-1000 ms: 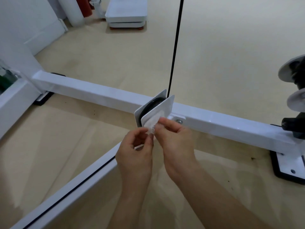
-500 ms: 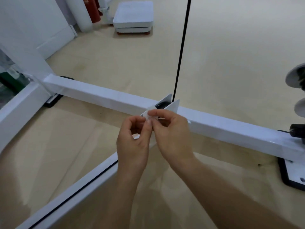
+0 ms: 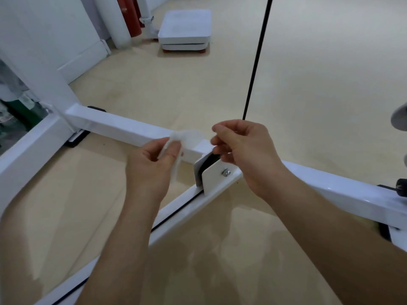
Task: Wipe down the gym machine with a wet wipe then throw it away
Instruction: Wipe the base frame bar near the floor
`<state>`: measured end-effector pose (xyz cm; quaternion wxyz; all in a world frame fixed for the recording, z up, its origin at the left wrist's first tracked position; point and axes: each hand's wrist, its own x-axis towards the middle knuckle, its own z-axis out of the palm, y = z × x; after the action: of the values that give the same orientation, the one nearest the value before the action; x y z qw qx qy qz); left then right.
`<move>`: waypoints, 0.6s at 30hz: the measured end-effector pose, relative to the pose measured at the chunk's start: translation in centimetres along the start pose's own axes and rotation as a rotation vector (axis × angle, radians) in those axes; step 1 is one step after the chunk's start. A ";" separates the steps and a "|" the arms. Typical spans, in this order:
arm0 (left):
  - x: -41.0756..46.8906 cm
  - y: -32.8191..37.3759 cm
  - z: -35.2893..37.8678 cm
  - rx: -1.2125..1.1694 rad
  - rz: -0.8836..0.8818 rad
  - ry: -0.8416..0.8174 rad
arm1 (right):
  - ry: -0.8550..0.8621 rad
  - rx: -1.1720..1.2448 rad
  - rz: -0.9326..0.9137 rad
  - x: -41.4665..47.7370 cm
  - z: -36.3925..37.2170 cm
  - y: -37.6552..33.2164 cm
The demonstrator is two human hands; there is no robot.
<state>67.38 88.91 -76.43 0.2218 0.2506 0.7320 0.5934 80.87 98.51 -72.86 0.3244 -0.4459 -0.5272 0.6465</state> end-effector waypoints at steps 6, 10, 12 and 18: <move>-0.2 -1.0 3.7 0.444 0.156 -0.414 | 0.190 -0.516 -0.324 -1.5 -2.5 4.1; 1.6 0.3 5.3 0.430 0.094 -0.680 | 0.024 -0.747 -0.360 -3.2 -3.3 7.3; 2.9 1.3 6.4 0.470 0.021 -0.785 | 0.003 -0.814 -0.400 -3.6 -3.1 8.0; 3.7 1.4 5.3 0.468 -0.071 -0.905 | -0.045 -0.865 -0.457 -3.5 -3.1 7.8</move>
<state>67.93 95.48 -76.25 0.4745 0.5004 0.6840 0.2379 85.45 94.82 -79.75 0.2314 -0.3985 -0.8387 0.2902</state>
